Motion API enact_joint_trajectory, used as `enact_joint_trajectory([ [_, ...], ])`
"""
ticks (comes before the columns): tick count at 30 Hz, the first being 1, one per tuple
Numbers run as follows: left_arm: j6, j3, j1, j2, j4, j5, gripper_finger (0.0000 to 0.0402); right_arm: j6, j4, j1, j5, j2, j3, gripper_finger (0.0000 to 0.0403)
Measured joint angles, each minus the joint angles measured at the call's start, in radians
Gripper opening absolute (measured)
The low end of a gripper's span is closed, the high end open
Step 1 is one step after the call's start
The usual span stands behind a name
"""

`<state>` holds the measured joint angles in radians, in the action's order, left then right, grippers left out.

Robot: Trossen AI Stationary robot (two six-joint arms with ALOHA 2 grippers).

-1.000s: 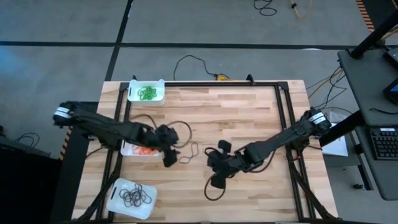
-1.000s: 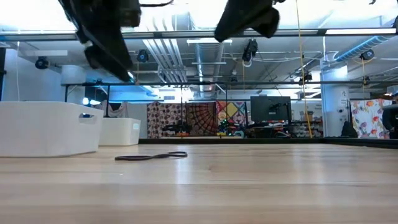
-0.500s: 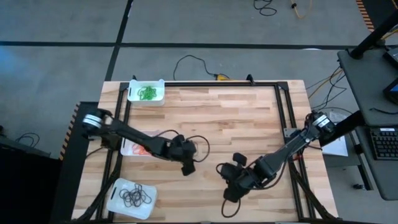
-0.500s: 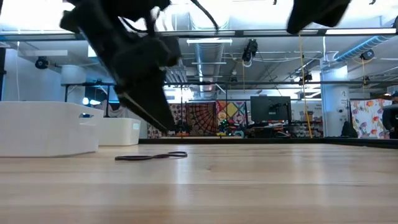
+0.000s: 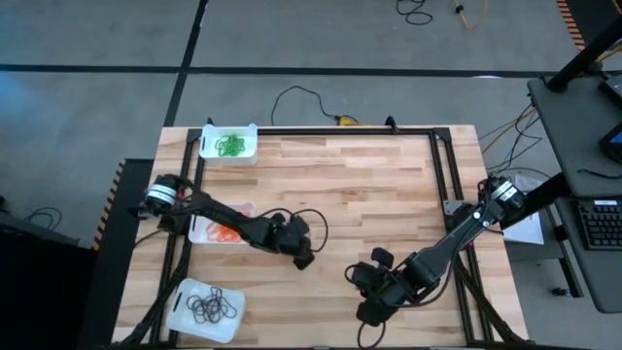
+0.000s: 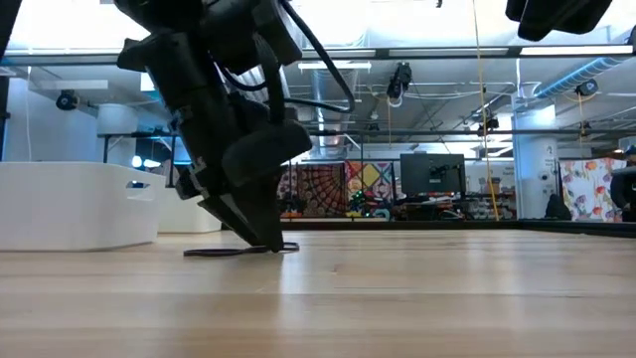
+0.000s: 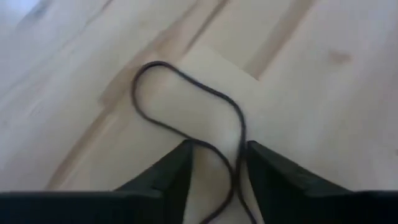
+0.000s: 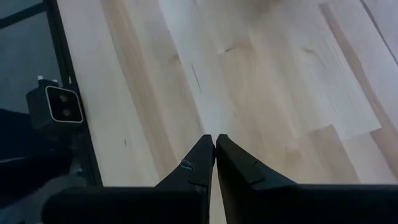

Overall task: Sort rubber bands into baskets
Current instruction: Put the black rubber band into the bottom white bin

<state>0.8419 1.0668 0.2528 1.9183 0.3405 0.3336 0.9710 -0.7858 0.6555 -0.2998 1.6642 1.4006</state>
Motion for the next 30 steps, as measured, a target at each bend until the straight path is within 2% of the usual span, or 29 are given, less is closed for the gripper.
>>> enact_joint_trajectory([
  [3, 0.072, -0.021, -0.008, 0.001, -0.001, 0.0, 0.0088, -0.002, -0.003, -0.001, 0.004, 0.0, 0.0, 0.0013],
  [7, 0.087, -0.046, -0.009, -0.008, -0.005, -0.001, 0.0012, -0.018, -0.005, -0.008, 0.004, 0.0, 0.0, 0.0013],
  [12, 0.03, -0.057, 0.015, -0.083, 0.06, -0.03, 0.0003, -0.017, -0.044, -0.015, 0.003, 0.0, 0.0, 0.0013],
  [20, 0.02, -0.051, 0.109, -0.366, 0.227, -0.035, 0.0, -0.071, -0.104, -0.071, 0.001, 0.0, 0.0, 0.0013],
  [27, 0.118, -0.05, 0.315, -0.59, 0.253, -0.1, 0.0, -0.18, -0.098, -0.151, -0.016, -0.001, 0.0, 0.0013],
  [30, 0.172, -0.049, 0.454, -0.647, 0.249, -0.185, 0.0, -0.209, -0.092, -0.179, -0.018, -0.002, 0.0, 0.0013],
])
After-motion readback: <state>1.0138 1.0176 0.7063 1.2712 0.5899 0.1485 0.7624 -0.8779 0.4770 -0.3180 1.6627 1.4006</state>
